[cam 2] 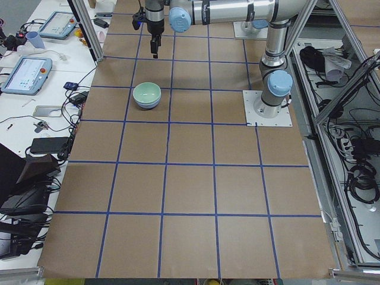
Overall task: Stack green bowl on blue bowl
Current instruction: 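Open the left gripper and raise it off the green bowl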
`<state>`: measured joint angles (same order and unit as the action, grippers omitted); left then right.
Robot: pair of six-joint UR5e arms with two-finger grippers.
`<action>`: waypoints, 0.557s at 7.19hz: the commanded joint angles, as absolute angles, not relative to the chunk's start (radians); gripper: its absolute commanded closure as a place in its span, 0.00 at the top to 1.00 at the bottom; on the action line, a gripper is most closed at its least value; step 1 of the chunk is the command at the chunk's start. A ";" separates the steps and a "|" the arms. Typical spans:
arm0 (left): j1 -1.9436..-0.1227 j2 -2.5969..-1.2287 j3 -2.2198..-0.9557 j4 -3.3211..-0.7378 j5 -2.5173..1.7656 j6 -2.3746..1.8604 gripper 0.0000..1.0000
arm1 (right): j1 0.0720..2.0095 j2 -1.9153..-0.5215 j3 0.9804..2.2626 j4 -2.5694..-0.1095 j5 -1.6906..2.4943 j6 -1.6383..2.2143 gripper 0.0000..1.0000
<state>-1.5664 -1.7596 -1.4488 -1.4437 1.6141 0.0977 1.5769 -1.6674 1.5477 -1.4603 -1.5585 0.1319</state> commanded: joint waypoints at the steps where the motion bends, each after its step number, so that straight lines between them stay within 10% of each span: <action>1: -1.578 -1.665 -1.457 -1.526 1.624 0.103 1.00 | 1.577 -1.667 1.548 -1.460 -1.559 0.132 1.00; 4: -1.585 -1.560 -1.550 -1.529 1.623 0.106 1.00 | 1.577 -1.667 1.548 -1.460 -1.559 0.132 1.00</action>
